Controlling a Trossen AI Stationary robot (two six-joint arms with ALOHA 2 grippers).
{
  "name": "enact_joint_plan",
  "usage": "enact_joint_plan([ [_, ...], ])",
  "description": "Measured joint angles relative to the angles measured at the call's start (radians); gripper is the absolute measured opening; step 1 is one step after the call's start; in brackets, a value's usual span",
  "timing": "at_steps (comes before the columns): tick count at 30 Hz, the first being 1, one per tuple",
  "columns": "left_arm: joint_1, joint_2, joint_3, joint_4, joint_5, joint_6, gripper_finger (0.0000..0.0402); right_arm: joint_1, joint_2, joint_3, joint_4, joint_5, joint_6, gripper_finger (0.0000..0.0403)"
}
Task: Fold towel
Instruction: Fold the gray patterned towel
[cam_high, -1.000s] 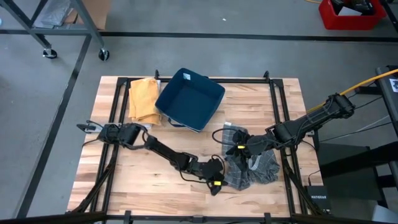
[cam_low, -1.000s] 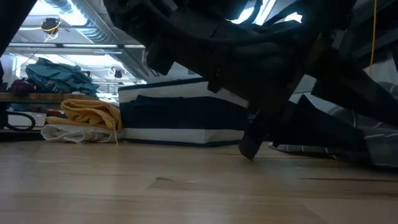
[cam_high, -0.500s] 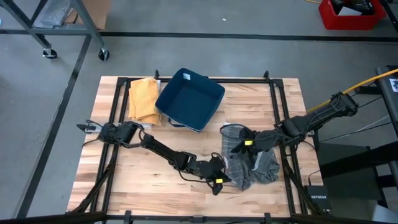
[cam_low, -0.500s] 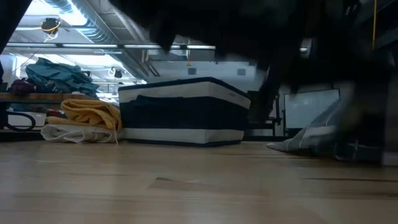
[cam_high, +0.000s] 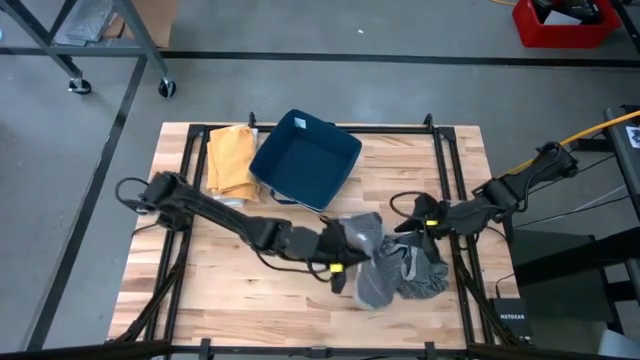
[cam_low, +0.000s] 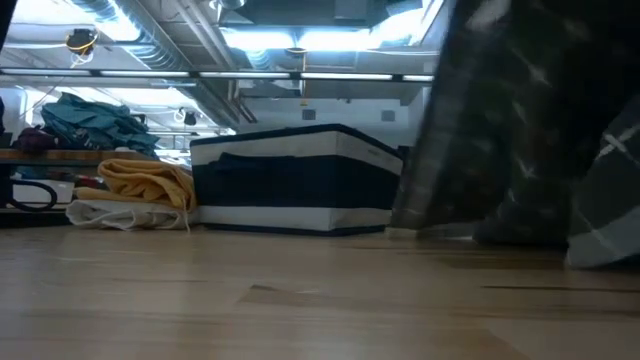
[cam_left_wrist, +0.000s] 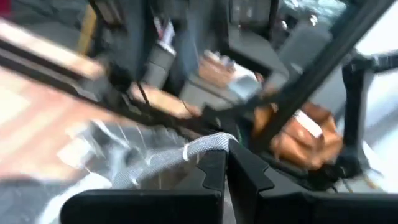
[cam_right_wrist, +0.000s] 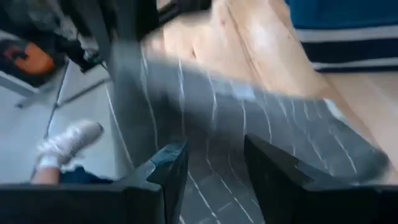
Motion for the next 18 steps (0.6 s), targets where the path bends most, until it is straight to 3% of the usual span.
enact_joint_plan([
  [4,0.016,-0.083,0.000,-0.039,-0.069,0.050,0.0000,0.036,0.015,0.000,-0.039,0.001,-0.001,0.0161],
  [10,0.038,-0.158,0.000,-0.077,-0.071,0.055,0.0000,0.039,0.083,0.000,-0.040,-0.039,-0.054,0.0161],
  [13,0.033,-0.187,0.000,-0.127,-0.044,0.045,0.0000,0.039,0.111,0.000,-0.040,-0.051,-0.092,0.0161],
  [18,-0.008,-0.216,0.000,-0.273,0.087,-0.057,0.0000,0.039,0.136,0.000,-0.039,-0.051,-0.166,0.0161],
])
